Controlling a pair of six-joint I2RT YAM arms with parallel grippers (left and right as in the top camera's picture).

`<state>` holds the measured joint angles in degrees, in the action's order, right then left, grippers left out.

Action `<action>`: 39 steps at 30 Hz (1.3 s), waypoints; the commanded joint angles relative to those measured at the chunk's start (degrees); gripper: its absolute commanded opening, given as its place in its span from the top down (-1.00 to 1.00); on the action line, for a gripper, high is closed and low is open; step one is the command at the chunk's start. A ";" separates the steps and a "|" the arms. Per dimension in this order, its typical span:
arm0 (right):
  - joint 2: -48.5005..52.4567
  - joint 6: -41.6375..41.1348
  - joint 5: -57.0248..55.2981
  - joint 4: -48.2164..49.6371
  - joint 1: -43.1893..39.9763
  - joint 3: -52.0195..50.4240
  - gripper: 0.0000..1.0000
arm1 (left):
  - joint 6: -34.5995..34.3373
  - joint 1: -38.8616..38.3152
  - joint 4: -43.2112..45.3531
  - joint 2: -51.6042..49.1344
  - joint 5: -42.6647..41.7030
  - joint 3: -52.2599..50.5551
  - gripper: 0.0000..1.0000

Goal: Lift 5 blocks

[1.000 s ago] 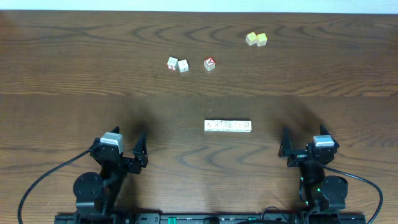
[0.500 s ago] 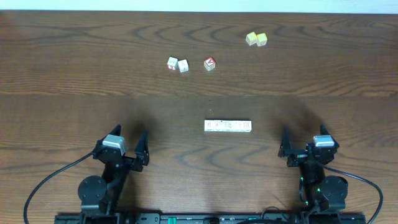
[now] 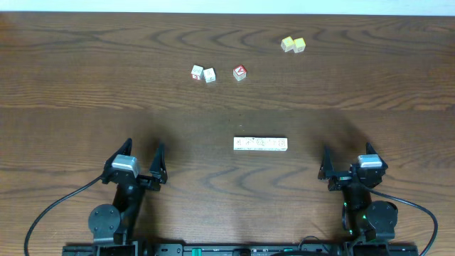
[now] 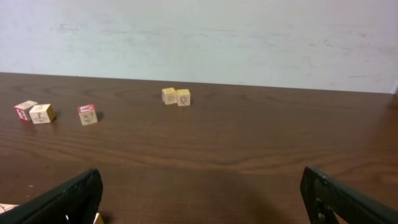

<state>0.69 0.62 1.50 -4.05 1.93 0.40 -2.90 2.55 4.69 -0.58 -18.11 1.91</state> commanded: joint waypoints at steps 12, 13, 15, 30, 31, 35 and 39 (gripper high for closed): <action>-0.37 -0.57 0.04 -0.28 -0.76 -0.04 -0.99 | 0.76 0.28 -1.64 0.52 -0.70 -1.68 -0.52; -0.37 -0.57 0.04 -0.28 -0.76 -0.04 -0.98 | 0.74 0.28 -3.10 0.52 -0.68 -1.68 -0.52; -0.37 -0.57 0.04 -0.26 -0.76 -0.04 -0.99 | 0.74 0.28 -6.80 0.52 -0.68 -1.68 -0.52; -0.37 -0.57 0.04 -0.26 -0.76 -0.04 -0.99 | 0.74 0.28 -7.61 0.52 -0.70 -1.68 -0.53; -0.37 -0.57 0.04 -0.26 -0.76 -0.04 -0.99 | 0.74 0.28 -7.61 0.52 -0.70 -1.68 -0.53; -0.37 -0.57 0.04 -0.26 -0.76 -0.04 -0.98 | 0.72 0.28 -7.65 0.52 -0.74 -1.68 -0.52; -0.37 -0.57 0.07 -0.26 -0.76 -0.04 -0.99 | 0.74 0.28 -7.63 0.52 -0.70 -1.68 -0.53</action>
<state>0.67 0.62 1.50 -4.05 1.93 0.40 -2.87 2.57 0.03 -0.58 -17.89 0.80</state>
